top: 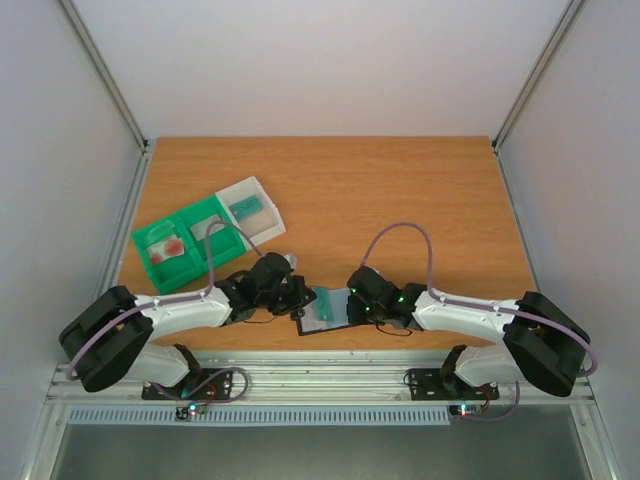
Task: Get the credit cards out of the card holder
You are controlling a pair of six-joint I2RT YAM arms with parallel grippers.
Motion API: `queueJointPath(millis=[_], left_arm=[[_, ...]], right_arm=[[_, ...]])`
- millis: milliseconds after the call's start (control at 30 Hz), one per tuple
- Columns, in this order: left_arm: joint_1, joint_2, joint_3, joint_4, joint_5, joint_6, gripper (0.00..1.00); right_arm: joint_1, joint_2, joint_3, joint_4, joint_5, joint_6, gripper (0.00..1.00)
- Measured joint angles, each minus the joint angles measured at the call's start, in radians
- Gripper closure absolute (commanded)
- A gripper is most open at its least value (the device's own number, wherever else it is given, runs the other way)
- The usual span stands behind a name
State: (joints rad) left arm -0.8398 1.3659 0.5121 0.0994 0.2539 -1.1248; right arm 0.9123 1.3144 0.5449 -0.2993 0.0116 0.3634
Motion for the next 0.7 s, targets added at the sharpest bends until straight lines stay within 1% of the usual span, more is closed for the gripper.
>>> queueJointPath(millis=[133,233,367,467,567,700], left_arm=[[0.004,-0.058,-0.003,-0.042,0.000,0.025,1.00],[0.010,-0.111,-0.004,-0.080,0.002,0.057,1.00],[0.023,-0.174,-0.004,-0.119,0.029,0.103,1.00],[0.031,-0.221,-0.004,-0.142,0.072,0.143,1.00],[0.031,-0.269,-0.003,-0.189,0.114,0.192,1.00],[0.032,-0.319,0.032,-0.304,0.145,0.274,0.99]], right_arm=[[-0.004,-0.052,0.000,-0.019,-0.002,-0.042,0.86],[-0.016,-0.103,0.000,-0.024,-0.031,-0.089,0.83],[-0.037,-0.187,0.001,-0.032,-0.084,-0.163,0.75],[-0.056,-0.263,0.017,-0.070,-0.142,-0.218,0.70],[-0.067,-0.323,0.071,-0.130,-0.211,-0.280,0.70],[-0.070,-0.360,0.121,-0.164,-0.303,-0.337,0.69]])
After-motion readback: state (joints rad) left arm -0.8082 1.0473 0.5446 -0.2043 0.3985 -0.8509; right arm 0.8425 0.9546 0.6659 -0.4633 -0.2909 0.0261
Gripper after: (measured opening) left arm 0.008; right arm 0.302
